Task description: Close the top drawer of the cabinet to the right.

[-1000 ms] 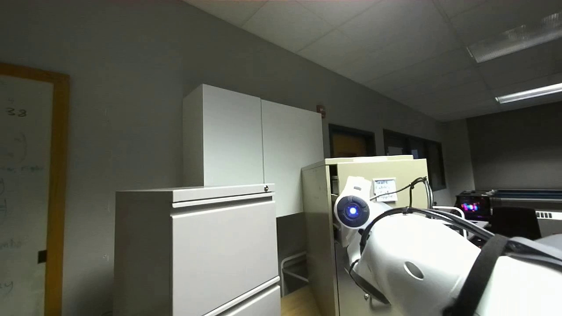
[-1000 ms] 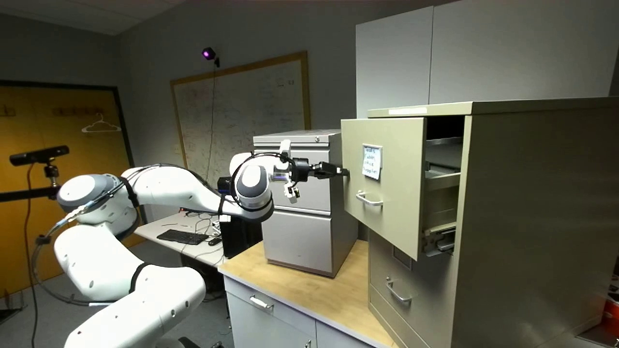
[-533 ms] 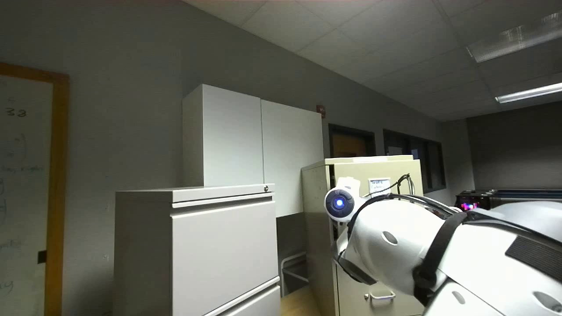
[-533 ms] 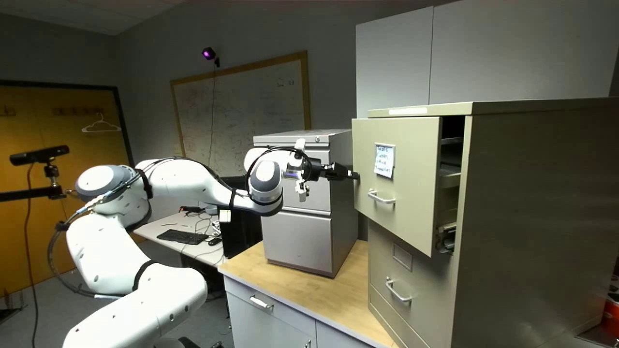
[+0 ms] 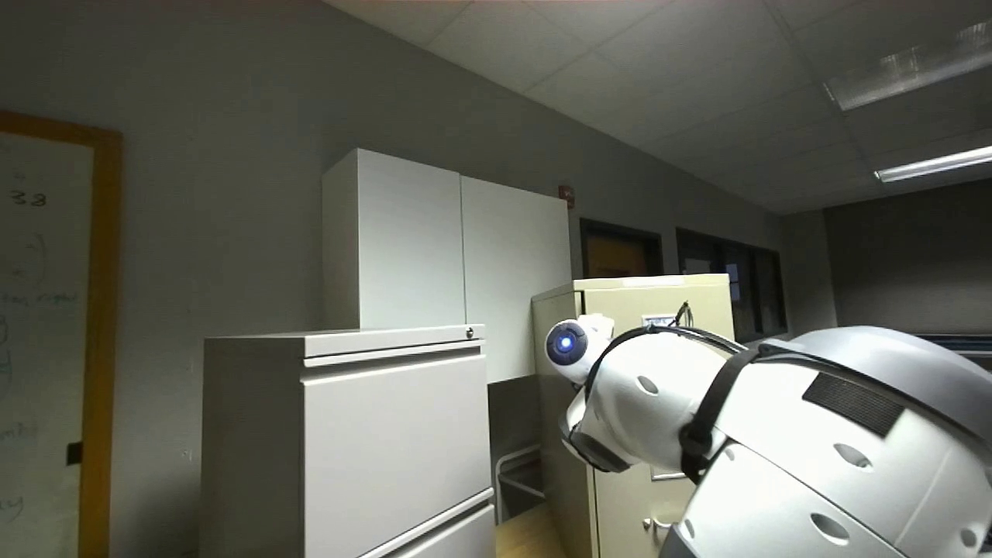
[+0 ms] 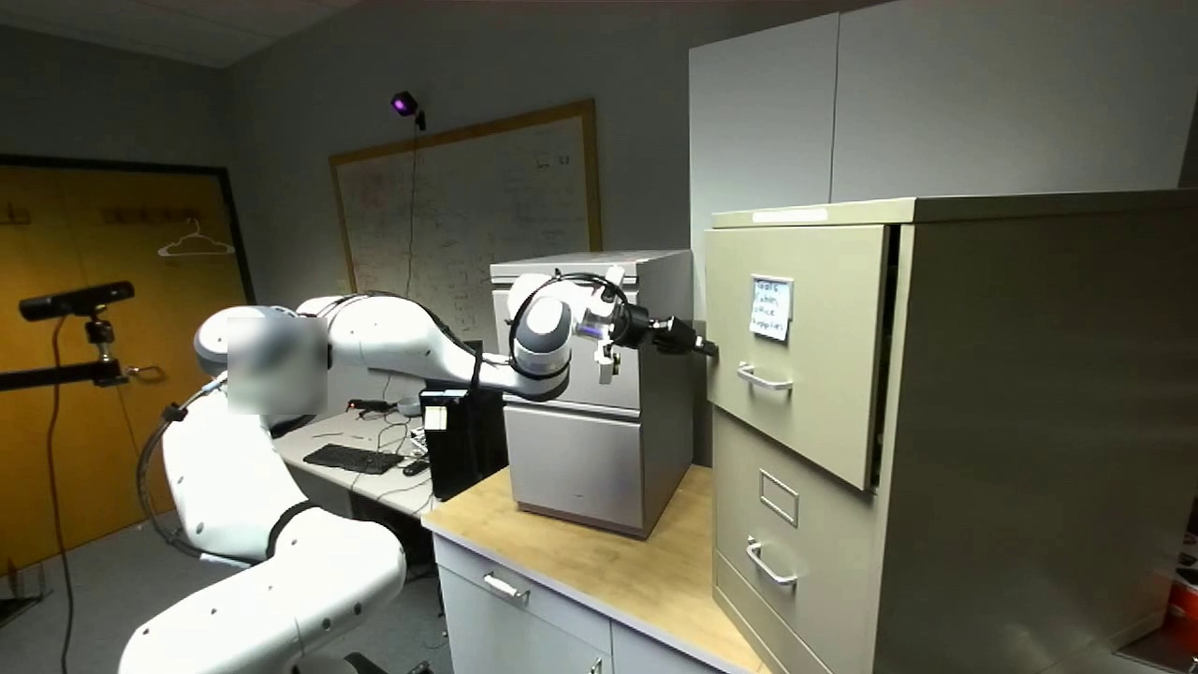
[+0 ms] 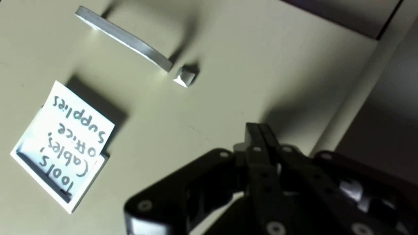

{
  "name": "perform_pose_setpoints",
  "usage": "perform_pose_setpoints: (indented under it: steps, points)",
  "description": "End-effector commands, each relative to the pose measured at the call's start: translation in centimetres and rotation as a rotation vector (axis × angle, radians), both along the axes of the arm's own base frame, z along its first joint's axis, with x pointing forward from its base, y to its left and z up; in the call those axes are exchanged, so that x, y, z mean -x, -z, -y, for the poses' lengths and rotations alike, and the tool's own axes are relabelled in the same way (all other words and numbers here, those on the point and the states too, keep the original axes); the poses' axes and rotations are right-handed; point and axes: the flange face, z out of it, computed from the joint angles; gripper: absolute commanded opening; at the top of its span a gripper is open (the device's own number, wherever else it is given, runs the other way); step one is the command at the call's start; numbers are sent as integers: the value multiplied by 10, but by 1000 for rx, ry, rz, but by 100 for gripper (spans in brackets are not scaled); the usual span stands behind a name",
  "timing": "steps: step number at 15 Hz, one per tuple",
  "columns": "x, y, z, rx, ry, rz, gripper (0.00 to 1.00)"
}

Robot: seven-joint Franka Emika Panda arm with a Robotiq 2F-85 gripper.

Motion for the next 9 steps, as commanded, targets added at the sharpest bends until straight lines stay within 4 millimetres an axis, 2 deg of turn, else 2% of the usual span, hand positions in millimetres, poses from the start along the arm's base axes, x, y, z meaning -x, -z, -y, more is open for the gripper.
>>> perform_pose_setpoints:
  steps: [1, 5, 9]
  points:
    - [-45, 3, 26, -70, -23, -45, 7]
    - [-63, 6, 35, -94, 9, -71, 7]
    - [-61, 7, 35, -102, 25, -85, 7]
